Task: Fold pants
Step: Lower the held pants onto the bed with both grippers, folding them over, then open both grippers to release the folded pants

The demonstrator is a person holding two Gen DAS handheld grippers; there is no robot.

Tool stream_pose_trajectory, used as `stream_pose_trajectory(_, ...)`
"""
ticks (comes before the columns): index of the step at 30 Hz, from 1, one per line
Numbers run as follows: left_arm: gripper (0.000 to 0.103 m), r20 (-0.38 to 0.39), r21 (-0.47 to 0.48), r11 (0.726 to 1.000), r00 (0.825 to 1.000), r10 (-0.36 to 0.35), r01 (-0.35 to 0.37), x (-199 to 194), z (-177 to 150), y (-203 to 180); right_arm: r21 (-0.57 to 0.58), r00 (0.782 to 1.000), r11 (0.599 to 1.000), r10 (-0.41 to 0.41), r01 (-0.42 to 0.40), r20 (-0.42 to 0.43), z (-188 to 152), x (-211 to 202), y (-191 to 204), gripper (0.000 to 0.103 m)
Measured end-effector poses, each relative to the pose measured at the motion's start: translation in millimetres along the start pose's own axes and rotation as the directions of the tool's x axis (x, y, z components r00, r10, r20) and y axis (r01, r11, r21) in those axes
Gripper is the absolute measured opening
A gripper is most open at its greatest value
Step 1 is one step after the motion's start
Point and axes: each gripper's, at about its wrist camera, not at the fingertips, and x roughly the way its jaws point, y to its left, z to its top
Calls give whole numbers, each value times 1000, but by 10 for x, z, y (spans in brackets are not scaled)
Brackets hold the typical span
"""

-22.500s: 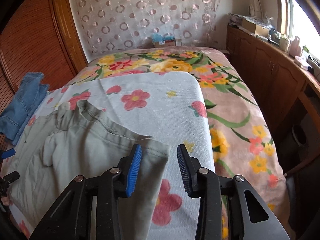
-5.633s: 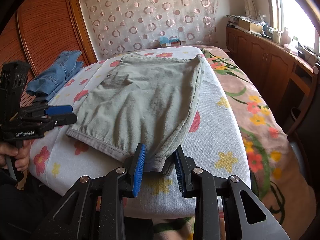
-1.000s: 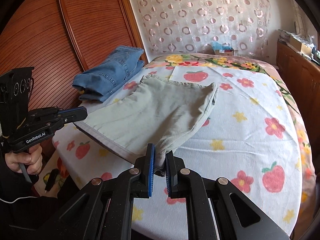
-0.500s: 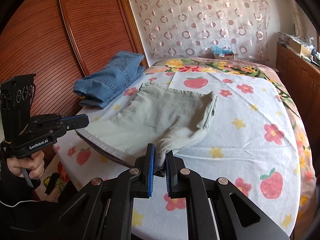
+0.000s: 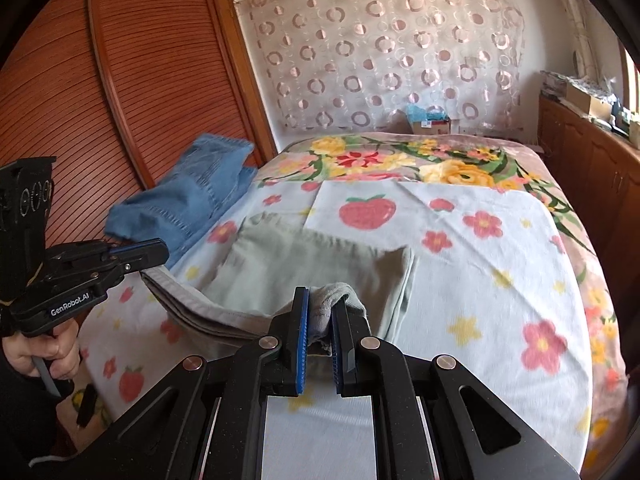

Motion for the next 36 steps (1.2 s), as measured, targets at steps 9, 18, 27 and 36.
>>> stream_pose_trajectory(9,4,-13,-4,999,999,35,-35,351,285,105,60,999,998,-21,23,-27,136,408,-182,10)
stream_pose_trajectory(18,4,-24,-17,1000,999,25,-26,470,227,109,21,996,997,-69,70,-60,186,536,-124,10)
stream_pose_trajectory(27,29,-33,-27,999,999,31,-32,396,135,113,6,996,997,-80,80,-44,236,475,-107,13)
stream_pose_trajectory(36,59,-57,-40,999,998,10,-13,450,-8,124,-14,994,995,-104,103,-28,253,402,-131,43)
